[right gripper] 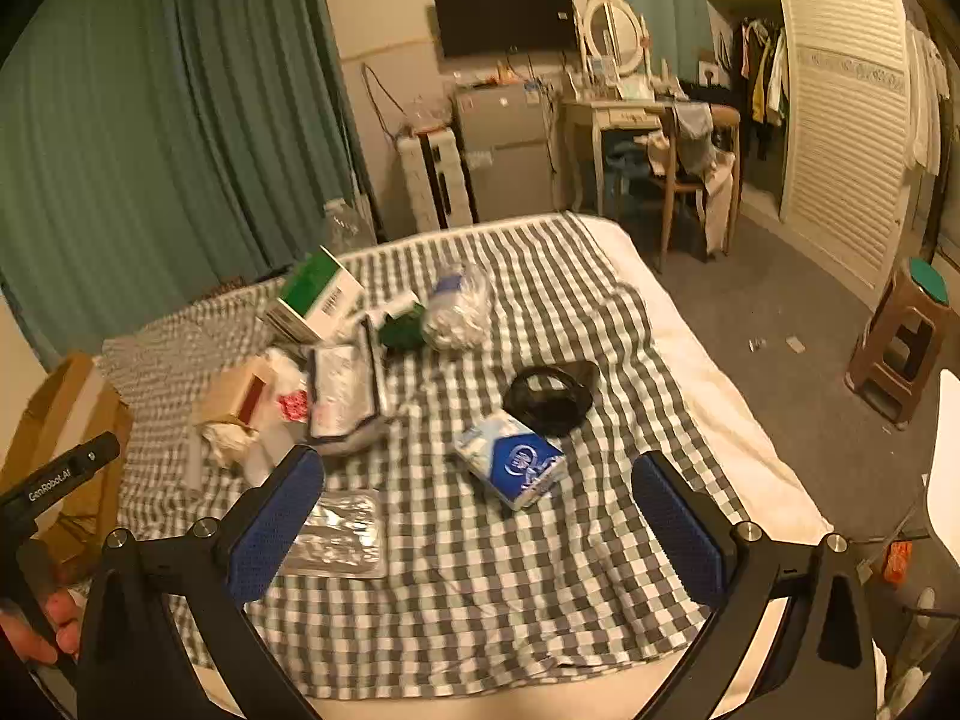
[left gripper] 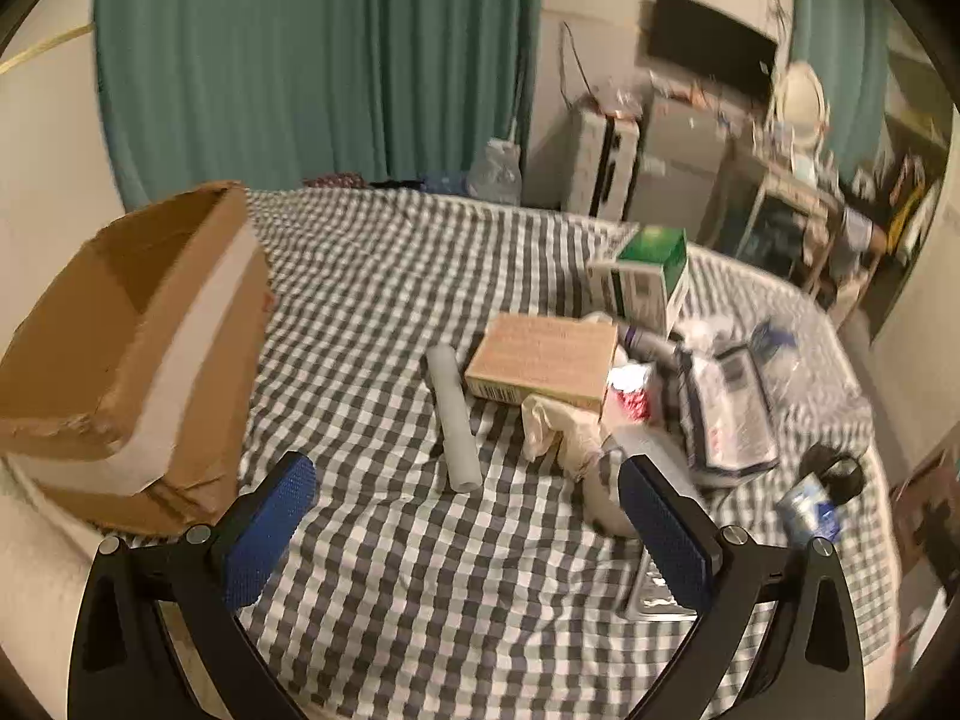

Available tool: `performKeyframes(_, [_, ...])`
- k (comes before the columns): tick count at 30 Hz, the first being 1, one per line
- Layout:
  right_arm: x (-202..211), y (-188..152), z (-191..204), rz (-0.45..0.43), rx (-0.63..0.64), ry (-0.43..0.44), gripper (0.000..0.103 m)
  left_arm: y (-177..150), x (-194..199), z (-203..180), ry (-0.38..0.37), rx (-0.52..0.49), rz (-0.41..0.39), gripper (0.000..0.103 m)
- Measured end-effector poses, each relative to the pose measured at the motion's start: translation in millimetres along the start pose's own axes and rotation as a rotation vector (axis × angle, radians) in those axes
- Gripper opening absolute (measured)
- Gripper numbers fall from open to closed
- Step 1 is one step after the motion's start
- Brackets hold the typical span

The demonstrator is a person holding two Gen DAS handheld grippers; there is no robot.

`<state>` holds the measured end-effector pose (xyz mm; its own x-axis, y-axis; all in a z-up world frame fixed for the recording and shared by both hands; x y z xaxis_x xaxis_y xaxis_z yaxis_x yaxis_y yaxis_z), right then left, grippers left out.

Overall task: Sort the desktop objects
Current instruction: 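Grasp the white plastic tube with the left tool while the right grasps the Vinda tissue pack, then carry both items to the cardboard box and open both tools to drop them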

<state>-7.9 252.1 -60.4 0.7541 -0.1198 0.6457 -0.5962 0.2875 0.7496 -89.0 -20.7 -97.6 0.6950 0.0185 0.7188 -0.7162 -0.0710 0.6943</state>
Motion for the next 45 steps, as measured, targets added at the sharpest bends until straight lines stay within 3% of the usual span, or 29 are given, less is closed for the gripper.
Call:
performKeyframes(3, [-20.0, -0.9, -5.1, 0.042, 0.029, -0.038, 0.103, -0.6, -29.9, -6.0, 0.025, -0.038, 0.052, 0.103])
performKeyframes(9, [-66.1, -3.6, -18.4, 0.127, 0.057, -0.07, 0.103, 2.8, -86.1, 2.9, 0.058, 0.019, 0.135, 0.103])
performKeyframes(17, [-123.3, -13.2, -13.5, 0.217, 0.134, -0.079, 0.103, -2.7, -129.7, 13.4, 0.061, 0.042, 0.219, 0.103])
performKeyframes(22, [-145.1, -12.6, -18.9, 0.209, 0.147, -0.07, 0.102, -9.4, -155.1, 28.3, 0.041, 0.113, 0.289, 0.085])
performKeyframes(24, [-157.1, -16.8, -19.1, 0.25, 0.156, -0.059, 0.096, -9.5, -153.5, 28.8, 0.043, 0.096, 0.27, 0.079])
performKeyframes(26, [-165.8, -24.5, -17.5, 0.298, 0.169, -0.035, 0.092, -7.9, -150.0, 26.1, 0.034, 0.07, 0.258, 0.051])
performKeyframes(29, [-168.6, -29.6, -13.2, 0.326, 0.228, -0.072, 0.079, -7.2, -146.1, 18.7, 0.001, 0.031, 0.256, 0.021])
performKeyframes(31, [-165.5, -28.8, -14.4, 0.328, 0.227, -0.082, 0.067, -7.1, -139.7, 18.5, -0.008, 0.029, 0.249, 0.019])
performKeyframes(35, [-153.6, -29.0, -19.8, 0.327, 0.172, -0.044, 0.061, -4.9, -119.1, 19.2, -0.046, 0.065, 0.231, 0.019])
performKeyframes(40, [-127.8, -25.4, -11.0, 0.304, 0.161, -0.006, 0.058, 4.6, -89.0, 19.5, -0.091, 0.094, 0.179, 0.019])
performKeyframes(45, [-86.9, -14.7, 22.1, 0.244, 0.18, 0.056, 0.057, 17.4, -61.3, 25.7, -0.153, 0.127, 0.118, 0.018])
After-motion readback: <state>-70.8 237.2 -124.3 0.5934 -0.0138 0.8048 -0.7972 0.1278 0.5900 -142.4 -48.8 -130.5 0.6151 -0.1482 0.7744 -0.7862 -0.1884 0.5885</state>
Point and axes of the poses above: each gripper's, at about its wrist camera, not at the fingertips, and x roughly against the way its jaws point, z to its left, y to its top, the point moved 3 cm from there along -x, roughly the way its jaws point, and after that the axes turned 1 degree about x, right-handed, at the moved point
